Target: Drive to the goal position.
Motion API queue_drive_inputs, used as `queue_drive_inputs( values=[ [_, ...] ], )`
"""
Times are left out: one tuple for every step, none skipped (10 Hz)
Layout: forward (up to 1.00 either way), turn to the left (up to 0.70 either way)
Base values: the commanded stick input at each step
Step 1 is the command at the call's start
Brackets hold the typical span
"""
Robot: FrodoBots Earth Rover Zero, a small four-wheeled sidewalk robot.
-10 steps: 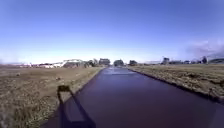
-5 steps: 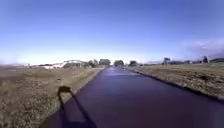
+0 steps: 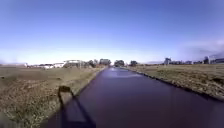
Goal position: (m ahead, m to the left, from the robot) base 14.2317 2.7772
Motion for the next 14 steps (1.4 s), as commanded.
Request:
queue_drive_inputs(
  values=[
    [1.0,0.0],
    [1.0,0.0],
    [1.0,0.0],
    [1.0,0.0],
    [1.0,0.0],
    [1.0,0.0],
    [1.0,0.0],
    [1.0,0.0],
    [1.0,0.0],
    [1.0,0.0],
    [1.0,0.0],
    [1.0,0.0],
    [1.0,-0.01],
    [1.0,-0.04]
  ],
)
